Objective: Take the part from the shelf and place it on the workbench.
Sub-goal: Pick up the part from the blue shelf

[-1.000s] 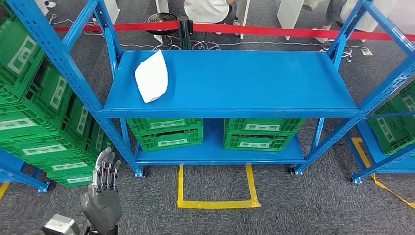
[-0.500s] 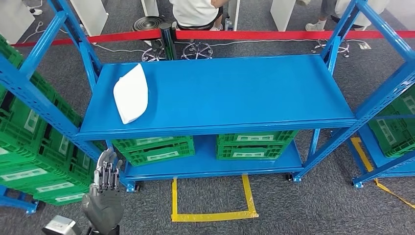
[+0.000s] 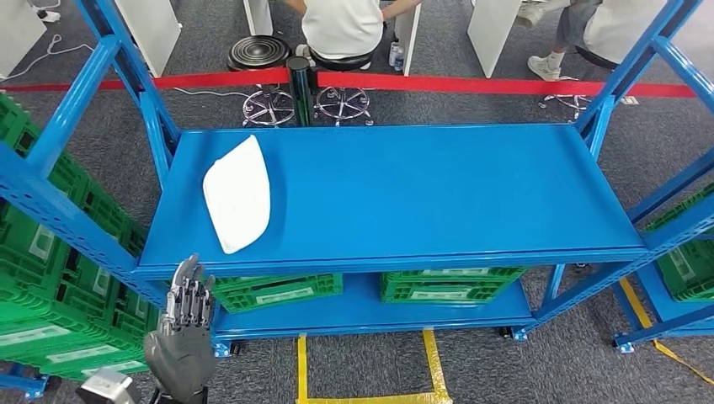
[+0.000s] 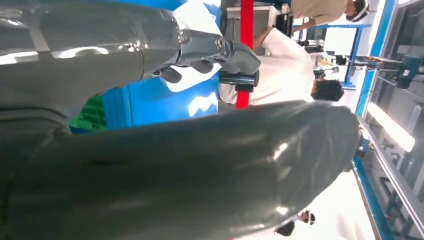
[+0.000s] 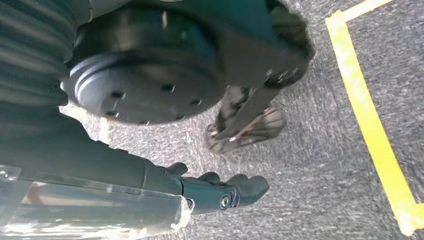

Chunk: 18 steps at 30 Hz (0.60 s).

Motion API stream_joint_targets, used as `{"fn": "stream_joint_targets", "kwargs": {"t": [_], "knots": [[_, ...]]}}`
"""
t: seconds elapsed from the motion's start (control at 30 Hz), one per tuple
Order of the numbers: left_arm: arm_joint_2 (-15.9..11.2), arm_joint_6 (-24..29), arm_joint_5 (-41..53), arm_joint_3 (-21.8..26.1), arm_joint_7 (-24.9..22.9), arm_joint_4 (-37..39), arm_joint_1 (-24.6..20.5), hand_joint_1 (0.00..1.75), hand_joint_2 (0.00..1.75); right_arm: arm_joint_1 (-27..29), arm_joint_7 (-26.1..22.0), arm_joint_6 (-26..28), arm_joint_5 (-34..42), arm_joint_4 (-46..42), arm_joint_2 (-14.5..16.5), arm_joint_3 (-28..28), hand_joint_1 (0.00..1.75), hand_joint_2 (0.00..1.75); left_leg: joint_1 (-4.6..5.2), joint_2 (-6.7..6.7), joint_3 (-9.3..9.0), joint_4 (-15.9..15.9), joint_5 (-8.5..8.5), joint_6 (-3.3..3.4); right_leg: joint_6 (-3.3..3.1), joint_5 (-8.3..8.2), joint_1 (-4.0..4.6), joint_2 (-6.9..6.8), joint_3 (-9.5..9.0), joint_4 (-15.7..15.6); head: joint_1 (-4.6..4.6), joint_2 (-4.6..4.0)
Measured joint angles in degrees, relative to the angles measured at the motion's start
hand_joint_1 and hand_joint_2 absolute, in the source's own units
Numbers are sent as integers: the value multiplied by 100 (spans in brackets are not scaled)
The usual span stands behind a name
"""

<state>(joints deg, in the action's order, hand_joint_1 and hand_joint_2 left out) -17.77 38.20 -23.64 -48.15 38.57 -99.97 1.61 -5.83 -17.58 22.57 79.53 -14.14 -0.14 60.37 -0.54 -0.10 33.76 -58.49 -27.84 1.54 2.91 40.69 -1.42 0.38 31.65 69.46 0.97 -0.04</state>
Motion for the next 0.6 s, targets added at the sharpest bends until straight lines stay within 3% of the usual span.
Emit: {"fn": "stream_joint_targets", "kwargs": {"t": [0.1,0.17,0.3,0.6], "knots": [[0,-2,-24,-3,49,2,2,0,0,14,9,1,-23,2,-7,1,0,175,9,-12,-170,6,-130,-44,-132,-829,53,-15,-22,-860,66,0],[-1,19,-42,-6,93,3,13,0,0,25,17,3,-45,2,-4,10,0,175,7,-27,-201,-8,-168,-104,-219,-1041,103,-23,-20,-1148,84,0],[-16,61,-62,-19,162,-26,62,0,0,30,28,16,-101,4,5,58,0,175,14,-27,-228,-27,-251,-77,-136,-1145,113,-11,-66,-1193,49,0],[-35,48,-58,-31,169,-56,111,0,0,-11,49,16,-55,4,30,138,0,175,5,-10,-273,52,-281,-145,-230,-1080,132,-11,-78,-1190,-1,0]]}}
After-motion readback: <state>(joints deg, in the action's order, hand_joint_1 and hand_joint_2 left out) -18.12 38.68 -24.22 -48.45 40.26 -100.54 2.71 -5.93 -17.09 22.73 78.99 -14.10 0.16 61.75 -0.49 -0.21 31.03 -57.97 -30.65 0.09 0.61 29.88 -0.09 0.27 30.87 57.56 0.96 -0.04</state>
